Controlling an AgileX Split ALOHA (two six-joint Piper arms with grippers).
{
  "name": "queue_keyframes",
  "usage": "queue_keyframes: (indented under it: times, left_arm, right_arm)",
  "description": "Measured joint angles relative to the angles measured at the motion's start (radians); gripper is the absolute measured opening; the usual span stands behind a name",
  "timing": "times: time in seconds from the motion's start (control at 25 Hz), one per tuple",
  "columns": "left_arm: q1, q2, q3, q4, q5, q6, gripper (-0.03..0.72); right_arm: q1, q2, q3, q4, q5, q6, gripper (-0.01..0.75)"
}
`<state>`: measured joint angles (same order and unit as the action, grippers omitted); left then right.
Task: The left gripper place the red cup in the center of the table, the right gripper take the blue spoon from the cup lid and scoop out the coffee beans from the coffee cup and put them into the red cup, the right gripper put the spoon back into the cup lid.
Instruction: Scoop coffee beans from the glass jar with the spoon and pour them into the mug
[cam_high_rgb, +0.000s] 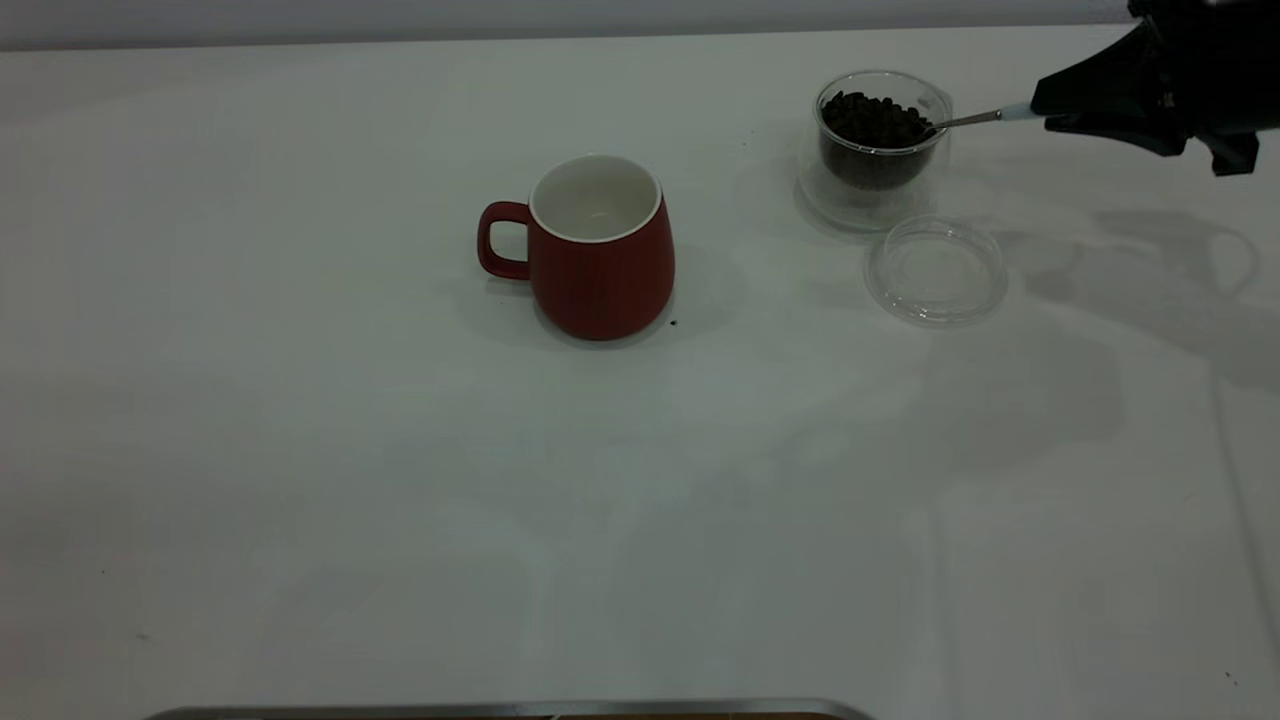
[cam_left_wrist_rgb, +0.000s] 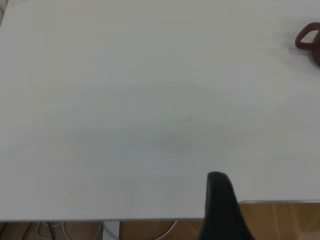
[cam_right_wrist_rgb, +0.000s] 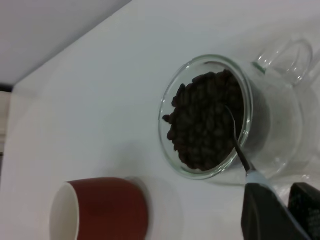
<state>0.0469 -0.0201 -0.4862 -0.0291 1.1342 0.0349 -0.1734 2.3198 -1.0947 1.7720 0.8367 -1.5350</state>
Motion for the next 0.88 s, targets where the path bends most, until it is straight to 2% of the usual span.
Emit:
queue_keyframes:
  times: [0.56,0.88]
  left_arm:
    - [0.0,0.0,0.0,0.0,0.0,0.0,0.533]
    - [0.0,0.0,0.0,0.0,0.0,0.0,0.533]
  right_arm:
    - [-0.004,0.013,0.0,0.0,0.034,0.095,0.106]
    - [-0.045,0.079,-0.019,0.0,0.139,0.136,0.106]
